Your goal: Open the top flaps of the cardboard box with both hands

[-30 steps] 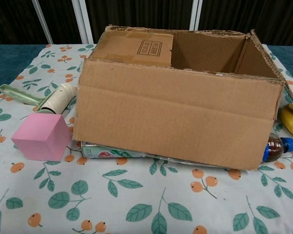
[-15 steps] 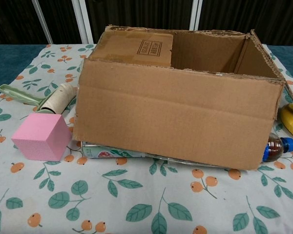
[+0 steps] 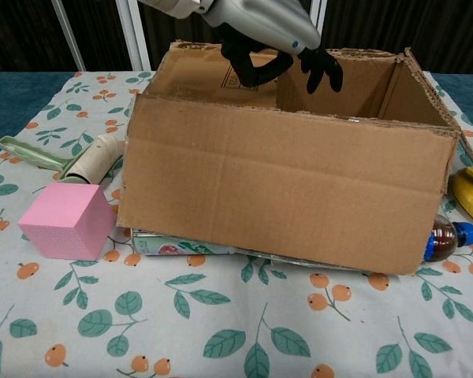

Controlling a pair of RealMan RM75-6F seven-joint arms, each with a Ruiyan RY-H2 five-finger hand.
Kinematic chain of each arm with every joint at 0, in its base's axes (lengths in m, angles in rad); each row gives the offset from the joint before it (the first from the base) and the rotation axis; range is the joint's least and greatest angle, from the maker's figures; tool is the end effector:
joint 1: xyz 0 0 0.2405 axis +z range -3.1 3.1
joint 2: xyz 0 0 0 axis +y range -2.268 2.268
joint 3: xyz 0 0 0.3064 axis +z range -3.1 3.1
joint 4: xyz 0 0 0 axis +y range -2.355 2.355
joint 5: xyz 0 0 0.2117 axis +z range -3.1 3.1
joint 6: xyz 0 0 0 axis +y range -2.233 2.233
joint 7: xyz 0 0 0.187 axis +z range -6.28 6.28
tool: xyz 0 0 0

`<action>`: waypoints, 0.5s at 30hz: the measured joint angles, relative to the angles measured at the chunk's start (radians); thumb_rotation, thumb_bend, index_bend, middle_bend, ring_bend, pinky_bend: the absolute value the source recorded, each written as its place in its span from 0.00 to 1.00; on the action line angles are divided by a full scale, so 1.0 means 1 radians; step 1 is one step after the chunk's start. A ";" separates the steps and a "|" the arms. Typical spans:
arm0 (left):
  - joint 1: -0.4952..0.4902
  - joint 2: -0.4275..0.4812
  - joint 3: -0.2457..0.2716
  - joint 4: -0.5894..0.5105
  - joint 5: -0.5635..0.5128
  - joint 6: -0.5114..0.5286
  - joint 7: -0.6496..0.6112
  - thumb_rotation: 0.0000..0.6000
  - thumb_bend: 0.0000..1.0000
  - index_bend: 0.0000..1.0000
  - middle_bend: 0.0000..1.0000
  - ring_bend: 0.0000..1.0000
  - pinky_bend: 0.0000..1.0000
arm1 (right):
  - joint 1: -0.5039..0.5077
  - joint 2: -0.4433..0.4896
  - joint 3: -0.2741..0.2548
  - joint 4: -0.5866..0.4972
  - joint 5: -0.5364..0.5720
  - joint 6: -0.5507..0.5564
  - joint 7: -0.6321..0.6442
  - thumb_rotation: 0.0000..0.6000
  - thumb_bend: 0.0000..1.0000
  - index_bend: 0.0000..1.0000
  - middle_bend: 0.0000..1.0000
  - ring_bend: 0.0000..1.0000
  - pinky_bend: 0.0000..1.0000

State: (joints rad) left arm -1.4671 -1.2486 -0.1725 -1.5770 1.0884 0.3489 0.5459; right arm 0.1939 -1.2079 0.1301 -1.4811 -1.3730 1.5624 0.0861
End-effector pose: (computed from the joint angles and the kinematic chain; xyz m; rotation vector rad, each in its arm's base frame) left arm 0.0767 0.4446 -0.0068 -2.5689 0.0331 -0.5879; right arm -0.3559 -0.2828 0.1974 1.2125 -0.8087 1.0682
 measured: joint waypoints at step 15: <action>-0.065 0.002 0.124 -0.027 -0.130 0.106 0.049 1.00 1.00 0.28 0.44 0.34 0.39 | -0.012 -0.005 0.021 -0.001 -0.004 -0.021 0.006 1.00 0.70 0.14 0.12 0.09 0.23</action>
State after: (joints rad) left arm -1.5321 -1.2470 -0.0488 -1.6042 0.9582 0.4547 0.5946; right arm 0.1820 -1.2128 0.1514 -1.4824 -1.3767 1.5419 0.0916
